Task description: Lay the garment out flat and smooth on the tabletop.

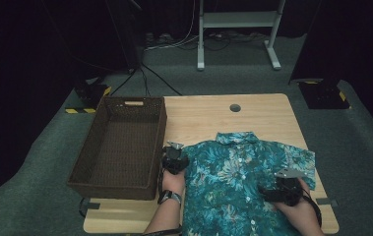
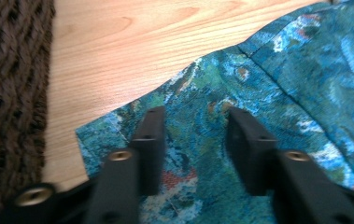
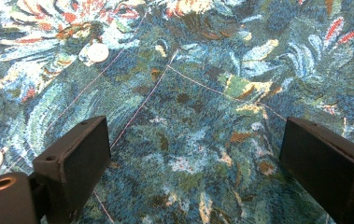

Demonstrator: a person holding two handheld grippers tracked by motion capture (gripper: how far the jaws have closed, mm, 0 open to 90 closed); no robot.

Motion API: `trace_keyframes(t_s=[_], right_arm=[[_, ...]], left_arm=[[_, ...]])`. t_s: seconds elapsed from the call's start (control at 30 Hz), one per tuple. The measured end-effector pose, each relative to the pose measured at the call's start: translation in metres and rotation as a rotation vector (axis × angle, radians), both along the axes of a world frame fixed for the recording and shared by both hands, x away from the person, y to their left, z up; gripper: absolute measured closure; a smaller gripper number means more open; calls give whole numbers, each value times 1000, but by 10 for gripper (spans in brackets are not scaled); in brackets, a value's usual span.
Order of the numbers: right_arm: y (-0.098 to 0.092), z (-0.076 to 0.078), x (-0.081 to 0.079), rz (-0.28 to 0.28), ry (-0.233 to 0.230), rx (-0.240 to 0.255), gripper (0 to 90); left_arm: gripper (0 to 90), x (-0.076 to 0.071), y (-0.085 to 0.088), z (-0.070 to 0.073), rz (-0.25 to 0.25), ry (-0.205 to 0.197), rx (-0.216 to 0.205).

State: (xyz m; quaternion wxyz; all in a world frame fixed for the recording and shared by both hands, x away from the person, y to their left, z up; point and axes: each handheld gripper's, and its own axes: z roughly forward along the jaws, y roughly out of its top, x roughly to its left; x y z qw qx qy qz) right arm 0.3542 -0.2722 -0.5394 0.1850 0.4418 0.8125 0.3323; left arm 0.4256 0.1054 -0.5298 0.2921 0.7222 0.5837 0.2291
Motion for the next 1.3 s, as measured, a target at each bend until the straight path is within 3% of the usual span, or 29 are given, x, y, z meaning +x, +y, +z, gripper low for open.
trace_keyframes(t_s=[0.17, 0.27, 0.33, 0.4, 0.67, 0.87, 1.13, 1.3], right_arm=[[0, 0, 0, 1, -3, 1, 87], [0, 0, 0, 3, -4, 3, 87], [0, 0, 0, 5, -5, 4, 88], [-1, -1, 0, 6, -6, 5, 88], [0, -1, 0, 4, -4, 7, 88], [-1, -1, -1, 5, -6, 5, 91], [0, 0, -1, -1, -6, 4, 92], [0, 0, -1, 0, -5, 4, 93]], left_arm=[[828, -3, -7, 0, 4, -4, 2], [885, -3, -10, -1, -6, -14, 18], [891, -3, -12, 0, -26, -9, 32], [893, -3, -12, 2, -25, -2, 19], [893, -10, -15, 21, -67, -64, 34], [893, -13, -27, 33, -118, -88, 33], [893, -19, -58, 36, -228, -98, 114], [892, -21, -79, 24, -282, -76, 161]])
